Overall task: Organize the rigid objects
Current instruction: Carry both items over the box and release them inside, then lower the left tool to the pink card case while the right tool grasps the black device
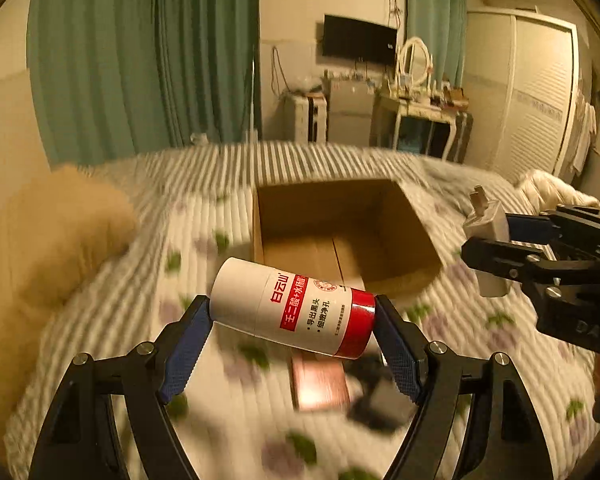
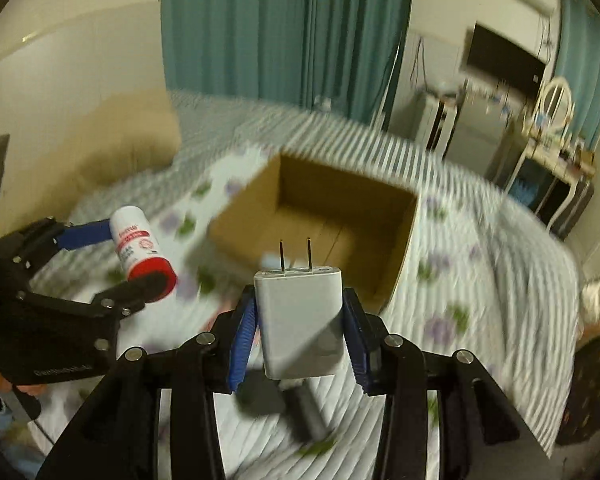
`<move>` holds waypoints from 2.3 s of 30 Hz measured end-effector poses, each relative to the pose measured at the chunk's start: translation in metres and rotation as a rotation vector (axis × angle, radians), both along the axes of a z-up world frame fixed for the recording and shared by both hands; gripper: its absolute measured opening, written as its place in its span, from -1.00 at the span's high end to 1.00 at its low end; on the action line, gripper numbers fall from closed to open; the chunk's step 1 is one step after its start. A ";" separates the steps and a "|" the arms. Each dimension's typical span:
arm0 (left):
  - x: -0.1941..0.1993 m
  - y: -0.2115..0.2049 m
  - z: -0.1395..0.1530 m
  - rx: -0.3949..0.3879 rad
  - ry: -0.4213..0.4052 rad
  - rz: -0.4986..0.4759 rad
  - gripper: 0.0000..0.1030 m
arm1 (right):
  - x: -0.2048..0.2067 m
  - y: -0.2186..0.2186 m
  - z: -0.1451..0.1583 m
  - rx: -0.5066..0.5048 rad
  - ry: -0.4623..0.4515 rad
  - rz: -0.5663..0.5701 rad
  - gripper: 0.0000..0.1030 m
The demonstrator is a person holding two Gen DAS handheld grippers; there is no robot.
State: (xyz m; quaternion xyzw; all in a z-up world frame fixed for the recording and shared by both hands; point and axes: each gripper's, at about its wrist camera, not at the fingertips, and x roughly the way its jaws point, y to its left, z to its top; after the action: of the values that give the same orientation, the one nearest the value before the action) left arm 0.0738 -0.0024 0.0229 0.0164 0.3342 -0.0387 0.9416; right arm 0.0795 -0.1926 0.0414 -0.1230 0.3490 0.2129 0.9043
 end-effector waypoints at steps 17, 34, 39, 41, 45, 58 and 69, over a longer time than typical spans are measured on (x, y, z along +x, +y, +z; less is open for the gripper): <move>0.139 -0.024 -0.068 0.038 0.088 -0.043 -0.57 | 0.123 0.000 -0.051 -0.010 0.041 -0.088 0.21; 0.114 -0.021 -0.044 0.069 -0.013 -0.031 -1.00 | 0.136 -0.033 -0.040 0.104 0.002 -0.171 -0.47; 0.075 -0.009 -0.028 0.051 -0.012 -0.019 -1.00 | 0.097 -0.037 -0.011 0.070 -0.031 -0.172 -0.52; 0.057 -0.006 -0.025 0.056 -0.004 -0.017 -1.00 | 0.080 -0.038 -0.006 0.060 -0.027 -0.163 -0.52; 0.021 -0.003 -0.022 0.040 -0.004 -0.004 -1.00 | 0.037 -0.038 -0.007 0.071 -0.013 -0.123 -0.52; -0.036 0.010 -0.069 0.003 0.074 0.092 -1.00 | -0.009 -0.001 -0.132 -0.045 0.228 -0.016 -0.48; -0.025 0.026 -0.107 0.014 0.130 0.144 -1.00 | 0.007 0.031 -0.196 -0.099 0.395 0.065 0.14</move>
State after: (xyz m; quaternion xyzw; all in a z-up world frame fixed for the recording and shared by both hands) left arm 0.0492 0.0241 -0.0836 -0.0038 0.3951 0.0301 0.9182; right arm 0.0861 -0.1620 -0.1542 -0.1343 0.5256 0.2446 0.8037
